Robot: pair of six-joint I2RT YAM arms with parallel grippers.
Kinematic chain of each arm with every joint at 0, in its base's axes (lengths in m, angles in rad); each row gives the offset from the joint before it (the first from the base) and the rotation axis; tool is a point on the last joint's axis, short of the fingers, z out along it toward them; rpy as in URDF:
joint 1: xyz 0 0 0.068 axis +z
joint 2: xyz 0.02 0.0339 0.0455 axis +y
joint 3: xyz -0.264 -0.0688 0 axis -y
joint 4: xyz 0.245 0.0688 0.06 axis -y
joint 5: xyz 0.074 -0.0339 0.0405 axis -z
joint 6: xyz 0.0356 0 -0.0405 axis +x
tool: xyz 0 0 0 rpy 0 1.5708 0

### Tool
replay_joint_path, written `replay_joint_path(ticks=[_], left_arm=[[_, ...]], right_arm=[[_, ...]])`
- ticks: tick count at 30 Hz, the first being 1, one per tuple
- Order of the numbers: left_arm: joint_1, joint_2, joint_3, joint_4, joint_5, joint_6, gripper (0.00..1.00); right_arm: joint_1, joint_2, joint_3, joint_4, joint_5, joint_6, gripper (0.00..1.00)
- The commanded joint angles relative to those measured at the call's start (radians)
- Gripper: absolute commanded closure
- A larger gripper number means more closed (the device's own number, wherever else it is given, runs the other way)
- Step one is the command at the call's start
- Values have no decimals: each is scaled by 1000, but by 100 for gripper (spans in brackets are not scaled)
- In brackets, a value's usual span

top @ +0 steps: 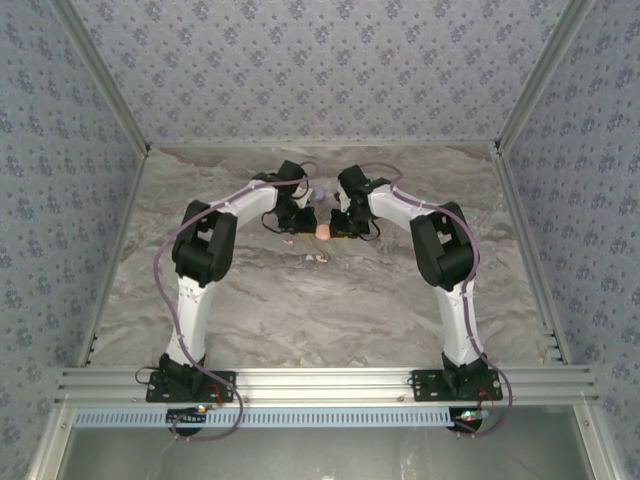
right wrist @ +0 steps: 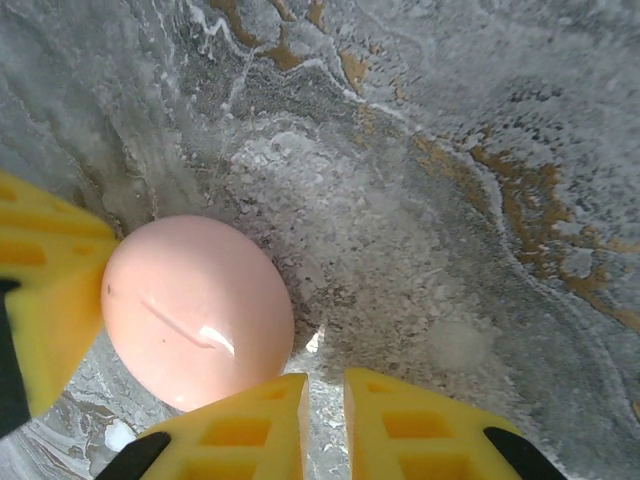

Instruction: Insert the wireless bluetooth earbuds into the charging case

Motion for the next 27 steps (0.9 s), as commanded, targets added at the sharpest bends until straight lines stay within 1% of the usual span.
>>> replay_joint_path(ticks=[1, 4, 9, 13, 15, 18, 21, 27], left_arm=[[-17, -49, -33, -36, 5, 4, 84], [-19, -69, -49, -29, -13, -5, 83], [-14, -101, -64, -22, -77, -8, 82], [0, -137, -88, -4, -89, -22, 81], [7, -159, -108, 36, -89, -33, 81], [20, -188, -149, 91, -51, -66, 78], [30, -205, -193, 162, 12, -115, 72], [37, -204, -248, 280, 107, -204, 64]], right_arm=[[-2, 24, 35, -51, 43, -5, 80], [-2, 22, 37, -61, 62, -9, 80], [-7, 5, 27, -74, 85, -17, 79], [-21, -35, -7, -63, 82, -21, 79], [-30, -58, -25, -52, 70, -26, 79], [-52, -90, -54, -18, 17, -39, 79], [-76, -104, -60, 4, -41, -52, 77], [-104, -82, -35, 55, -170, -48, 72]])
